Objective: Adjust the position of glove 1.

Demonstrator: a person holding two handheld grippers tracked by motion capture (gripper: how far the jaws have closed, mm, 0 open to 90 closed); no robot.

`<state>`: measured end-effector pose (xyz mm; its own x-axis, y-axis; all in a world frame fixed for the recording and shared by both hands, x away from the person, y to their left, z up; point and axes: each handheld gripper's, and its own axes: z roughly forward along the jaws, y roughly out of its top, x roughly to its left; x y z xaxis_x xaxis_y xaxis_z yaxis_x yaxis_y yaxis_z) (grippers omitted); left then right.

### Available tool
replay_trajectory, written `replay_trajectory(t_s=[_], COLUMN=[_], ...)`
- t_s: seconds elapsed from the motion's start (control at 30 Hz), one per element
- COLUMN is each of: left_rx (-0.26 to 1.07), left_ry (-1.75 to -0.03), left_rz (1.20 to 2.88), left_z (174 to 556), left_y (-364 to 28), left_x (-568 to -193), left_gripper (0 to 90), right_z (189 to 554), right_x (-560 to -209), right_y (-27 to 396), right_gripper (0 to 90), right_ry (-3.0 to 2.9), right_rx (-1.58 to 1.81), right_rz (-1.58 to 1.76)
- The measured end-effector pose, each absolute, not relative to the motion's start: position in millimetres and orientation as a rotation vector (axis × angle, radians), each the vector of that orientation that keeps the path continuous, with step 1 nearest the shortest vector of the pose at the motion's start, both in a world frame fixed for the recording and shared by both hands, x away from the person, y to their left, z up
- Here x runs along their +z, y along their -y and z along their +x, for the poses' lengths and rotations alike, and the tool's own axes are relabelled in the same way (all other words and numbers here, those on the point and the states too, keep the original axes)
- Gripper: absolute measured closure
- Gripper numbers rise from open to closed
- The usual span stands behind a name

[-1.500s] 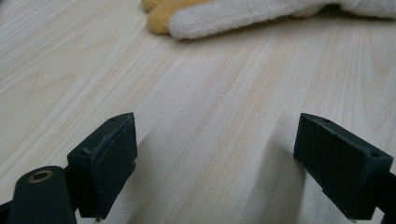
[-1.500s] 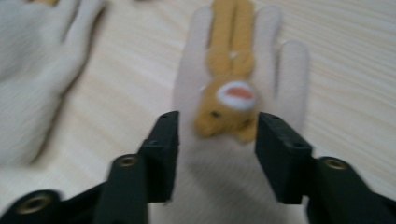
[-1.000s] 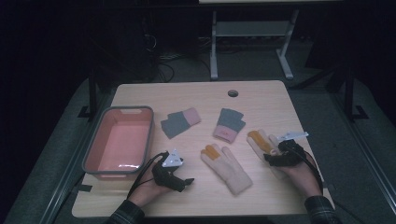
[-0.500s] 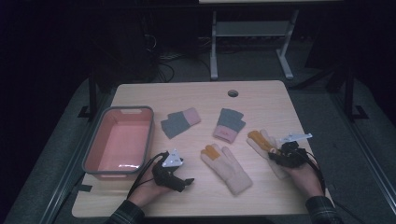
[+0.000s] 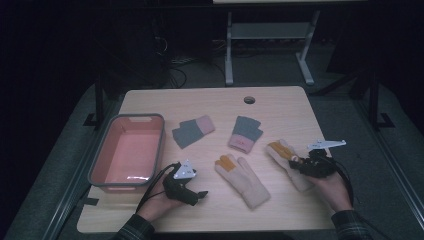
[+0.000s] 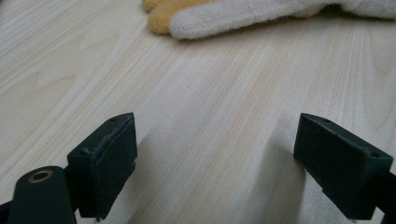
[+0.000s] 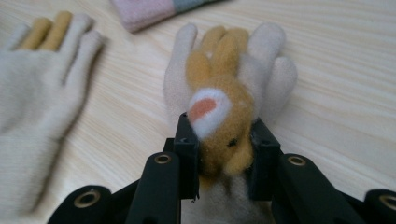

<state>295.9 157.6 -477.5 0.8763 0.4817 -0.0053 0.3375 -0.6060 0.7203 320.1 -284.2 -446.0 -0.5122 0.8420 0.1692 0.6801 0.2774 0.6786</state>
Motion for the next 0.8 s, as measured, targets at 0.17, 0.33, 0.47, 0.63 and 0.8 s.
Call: replay_trajectory(t_s=[0.17, 0.33, 0.47, 0.63, 0.8], left_rx=[0.245, 0.246, 0.243, 0.241, 0.242], left_ry=[-0.586, -0.585, -0.586, -0.593, -0.587], left_rz=[2.276, 2.277, 2.277, 2.268, 2.276], left_z=[296.1, 296.1, 296.0, 295.7, 296.0], left_y=[-157.7, -157.7, -157.7, -157.2, -157.7], left_x=[-477.4, -477.3, -477.4, -477.7, -477.5], left_gripper=[12.7, 12.7, 12.7, 12.7, 12.7], right_z=[315.6, 312.0, 308.8, 304.8, 299.3], right_x=[-430.8, -422.4, -415.7, -408.5, -406.3], right_y=[279.2, 271.6, 260.4, 241.5, 217.7], right_gripper=[70.7, 70.7, 70.7, 70.6, 70.6], right_ry=[-2.307, -2.304, -2.315, -2.331, -2.365], right_rx=[1.133, 1.169, 1.207, 1.241, 1.252], right_rz=[1.39, 1.371, 1.33, 1.289, 1.254])
